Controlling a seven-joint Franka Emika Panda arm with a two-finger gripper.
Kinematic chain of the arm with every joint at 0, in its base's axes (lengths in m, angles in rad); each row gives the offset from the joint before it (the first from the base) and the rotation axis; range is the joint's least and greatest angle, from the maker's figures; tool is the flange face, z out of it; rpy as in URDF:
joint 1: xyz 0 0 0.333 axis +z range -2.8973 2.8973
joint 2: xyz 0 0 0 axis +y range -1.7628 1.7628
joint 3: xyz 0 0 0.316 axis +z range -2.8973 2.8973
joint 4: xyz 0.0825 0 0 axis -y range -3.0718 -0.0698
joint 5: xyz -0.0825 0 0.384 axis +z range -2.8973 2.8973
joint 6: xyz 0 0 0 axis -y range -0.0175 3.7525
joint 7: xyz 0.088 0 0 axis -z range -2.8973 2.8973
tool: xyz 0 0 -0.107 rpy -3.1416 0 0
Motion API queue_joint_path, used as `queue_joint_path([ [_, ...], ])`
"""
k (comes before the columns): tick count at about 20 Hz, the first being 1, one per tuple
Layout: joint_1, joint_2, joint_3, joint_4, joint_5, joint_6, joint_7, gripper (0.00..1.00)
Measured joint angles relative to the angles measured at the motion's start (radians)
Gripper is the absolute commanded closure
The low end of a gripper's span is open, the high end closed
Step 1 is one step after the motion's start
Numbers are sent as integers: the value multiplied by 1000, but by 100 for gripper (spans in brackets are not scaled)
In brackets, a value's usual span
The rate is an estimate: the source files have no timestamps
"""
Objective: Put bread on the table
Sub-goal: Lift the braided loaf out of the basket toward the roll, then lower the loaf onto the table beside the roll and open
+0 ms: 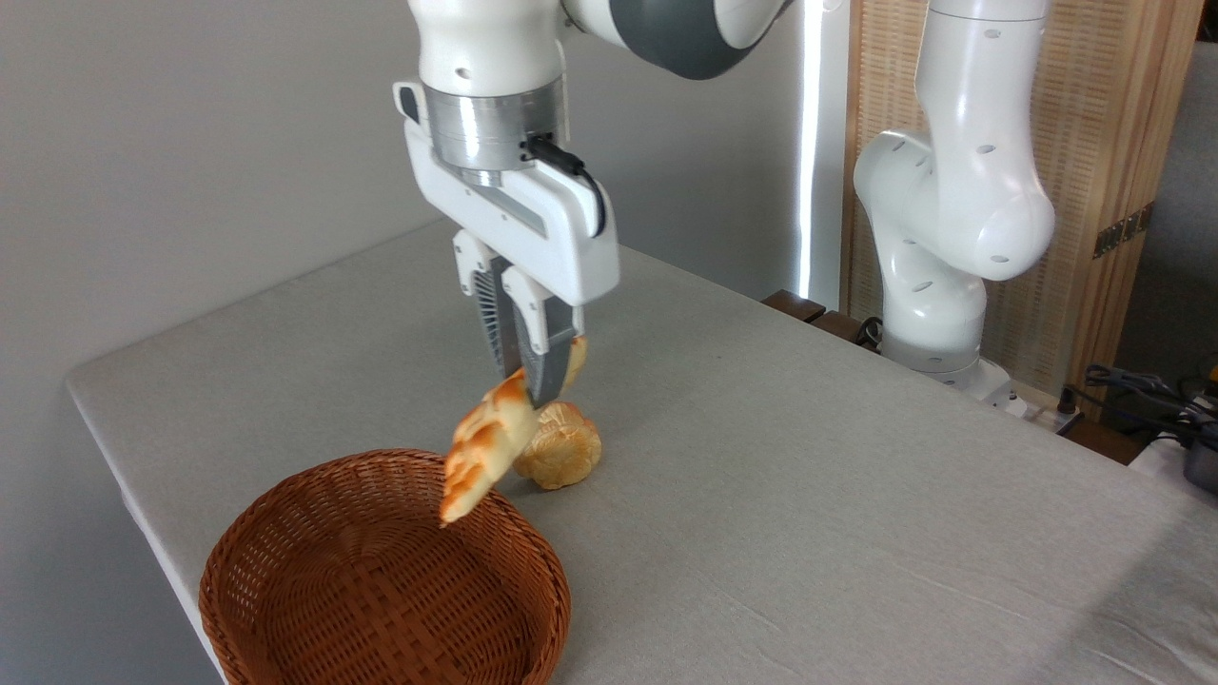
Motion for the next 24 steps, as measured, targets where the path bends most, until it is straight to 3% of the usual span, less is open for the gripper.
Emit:
queue_joint_path([
  [6, 0, -80, 5, -112, 22, -51, 12, 62],
  [7, 0, -89, 5, -126, 35, -66, 18, 52],
  [9, 0, -102, 5, -145, 47, -91, 22, 12],
  [11, 0, -105, 5, -154, 49, -92, 22, 3],
  [24, -7, -103, 2, -161, 51, -65, 34, 0],
])
